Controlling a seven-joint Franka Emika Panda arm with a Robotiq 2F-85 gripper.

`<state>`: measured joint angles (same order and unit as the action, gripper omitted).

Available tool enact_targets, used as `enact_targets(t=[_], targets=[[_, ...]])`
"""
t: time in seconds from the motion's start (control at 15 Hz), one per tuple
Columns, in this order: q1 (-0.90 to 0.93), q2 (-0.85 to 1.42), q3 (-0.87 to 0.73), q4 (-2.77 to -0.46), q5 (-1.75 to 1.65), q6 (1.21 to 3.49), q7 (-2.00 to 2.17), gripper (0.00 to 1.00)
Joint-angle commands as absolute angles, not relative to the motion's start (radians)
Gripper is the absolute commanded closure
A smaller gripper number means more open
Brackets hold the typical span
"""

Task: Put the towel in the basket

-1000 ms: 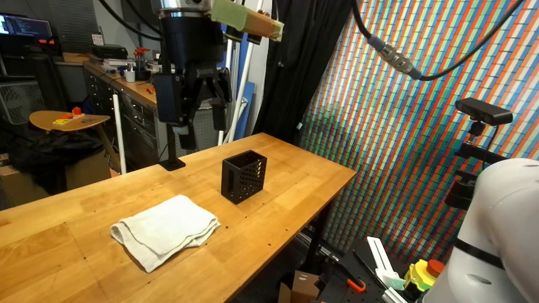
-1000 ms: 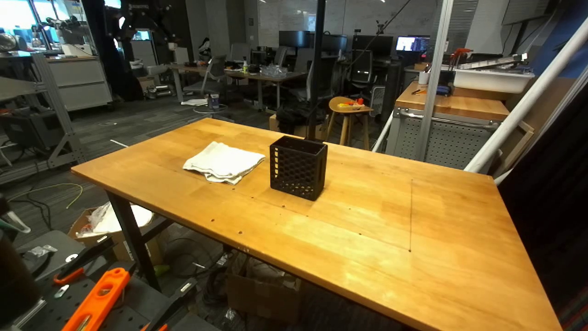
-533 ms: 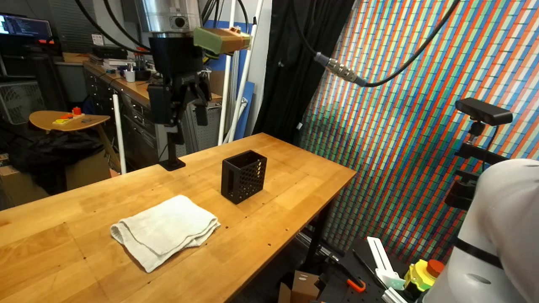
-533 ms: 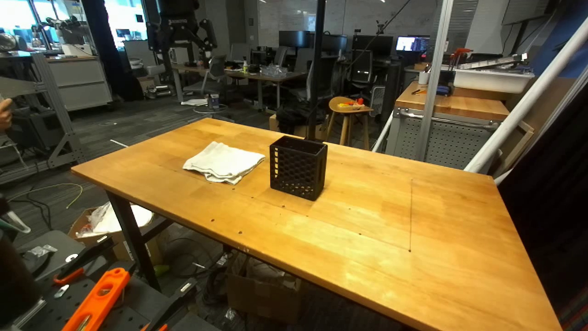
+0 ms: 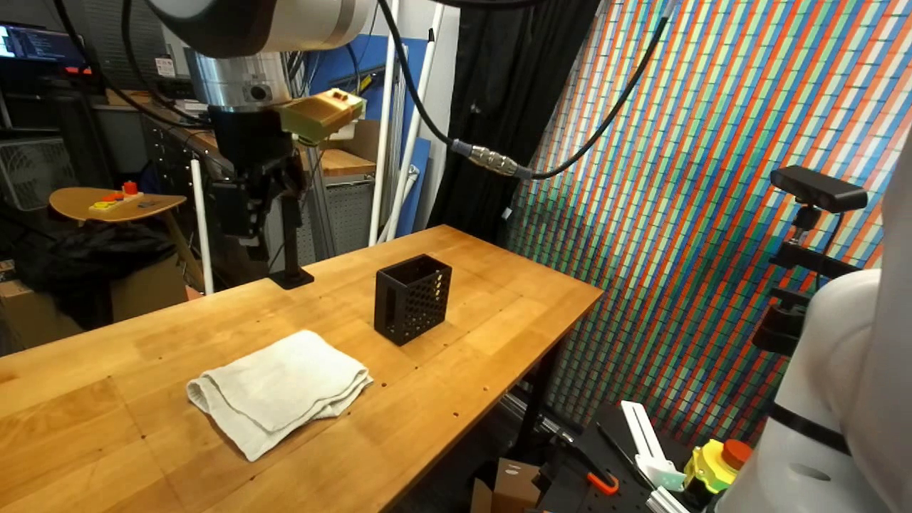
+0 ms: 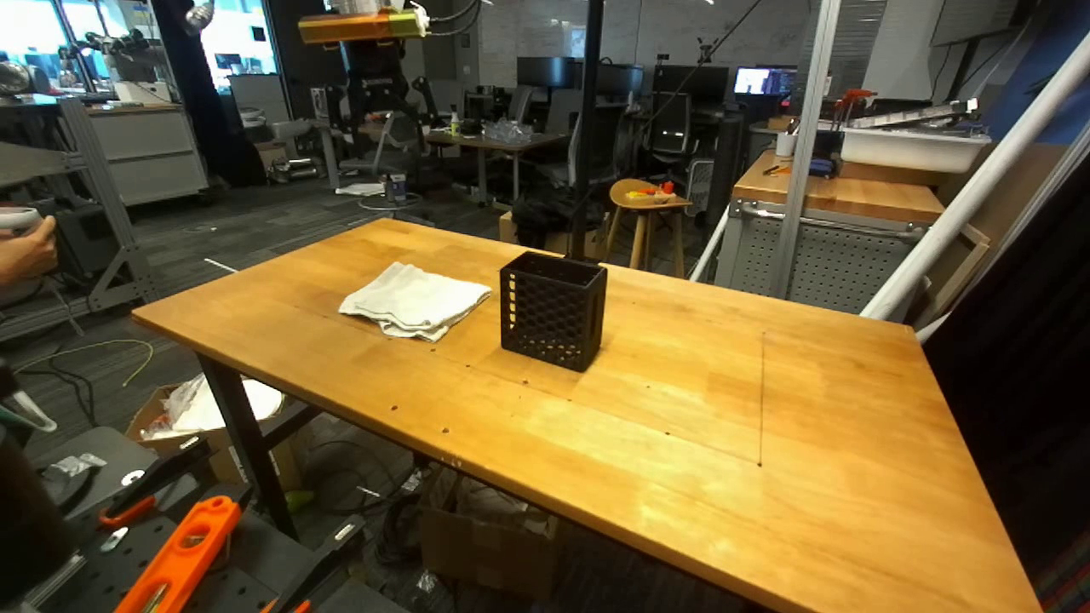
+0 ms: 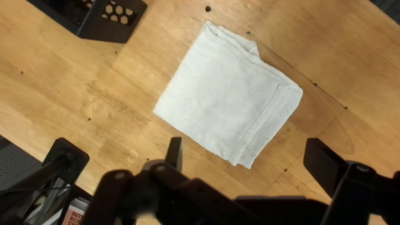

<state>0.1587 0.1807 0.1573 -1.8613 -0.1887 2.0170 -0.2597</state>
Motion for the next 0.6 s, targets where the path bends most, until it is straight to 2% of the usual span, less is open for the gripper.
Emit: enact_targets(t=[0.0,0.53], targets=[[0.156,0.287,0.156,-1.771,-0.214,2.073,-0.322,0.0],[0.149,0.437,0.145,-1.746,-0.227,2.203,-0.384,0.0]])
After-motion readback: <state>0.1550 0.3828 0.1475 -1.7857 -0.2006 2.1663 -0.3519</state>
